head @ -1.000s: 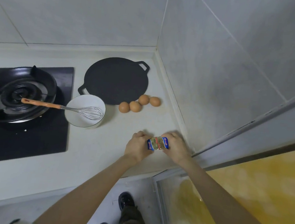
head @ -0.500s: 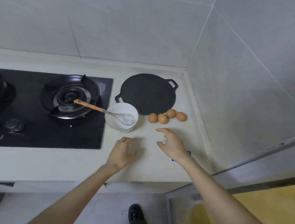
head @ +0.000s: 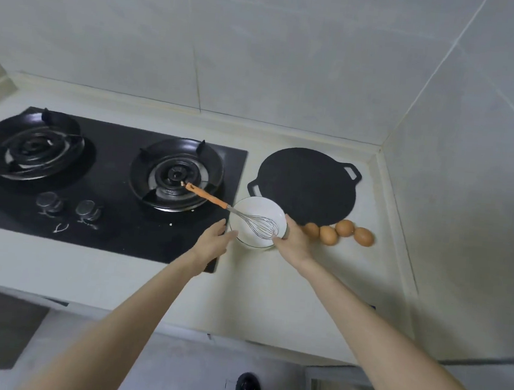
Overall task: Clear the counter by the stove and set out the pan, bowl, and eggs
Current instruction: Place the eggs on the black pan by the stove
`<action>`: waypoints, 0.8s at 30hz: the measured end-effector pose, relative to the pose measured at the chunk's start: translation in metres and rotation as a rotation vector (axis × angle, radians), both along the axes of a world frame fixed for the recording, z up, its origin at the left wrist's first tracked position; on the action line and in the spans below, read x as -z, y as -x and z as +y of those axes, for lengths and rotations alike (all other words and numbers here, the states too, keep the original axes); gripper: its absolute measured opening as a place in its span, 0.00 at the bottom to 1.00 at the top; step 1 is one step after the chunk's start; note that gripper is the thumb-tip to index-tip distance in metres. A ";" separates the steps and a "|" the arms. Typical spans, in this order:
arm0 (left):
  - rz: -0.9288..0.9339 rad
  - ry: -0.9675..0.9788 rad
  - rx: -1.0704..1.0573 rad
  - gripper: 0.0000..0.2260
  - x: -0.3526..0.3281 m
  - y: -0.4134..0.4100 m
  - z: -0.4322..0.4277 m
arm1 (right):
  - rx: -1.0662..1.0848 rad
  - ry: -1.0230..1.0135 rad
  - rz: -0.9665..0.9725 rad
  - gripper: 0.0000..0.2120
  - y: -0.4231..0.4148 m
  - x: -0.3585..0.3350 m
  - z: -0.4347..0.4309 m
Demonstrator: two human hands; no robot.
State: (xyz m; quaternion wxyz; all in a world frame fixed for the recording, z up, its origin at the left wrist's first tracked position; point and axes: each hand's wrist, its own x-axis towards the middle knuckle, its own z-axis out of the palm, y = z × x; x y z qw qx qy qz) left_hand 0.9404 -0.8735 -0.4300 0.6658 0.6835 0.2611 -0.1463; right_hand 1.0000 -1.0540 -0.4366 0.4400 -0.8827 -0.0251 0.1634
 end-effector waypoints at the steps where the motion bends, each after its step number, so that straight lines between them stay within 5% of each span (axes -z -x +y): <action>1: -0.005 0.054 0.031 0.24 -0.001 -0.002 -0.002 | 0.004 0.001 -0.009 0.22 0.000 0.000 0.000; 10: -0.049 0.166 0.018 0.17 0.002 0.009 -0.006 | 0.063 0.006 0.025 0.19 0.009 -0.002 0.000; 15: -0.044 0.146 0.043 0.15 0.004 0.026 -0.003 | 0.057 -0.019 0.068 0.25 0.027 0.001 -0.001; 24: -0.050 0.140 0.046 0.17 0.001 0.069 0.001 | 0.074 -0.060 0.099 0.24 0.072 -0.007 0.000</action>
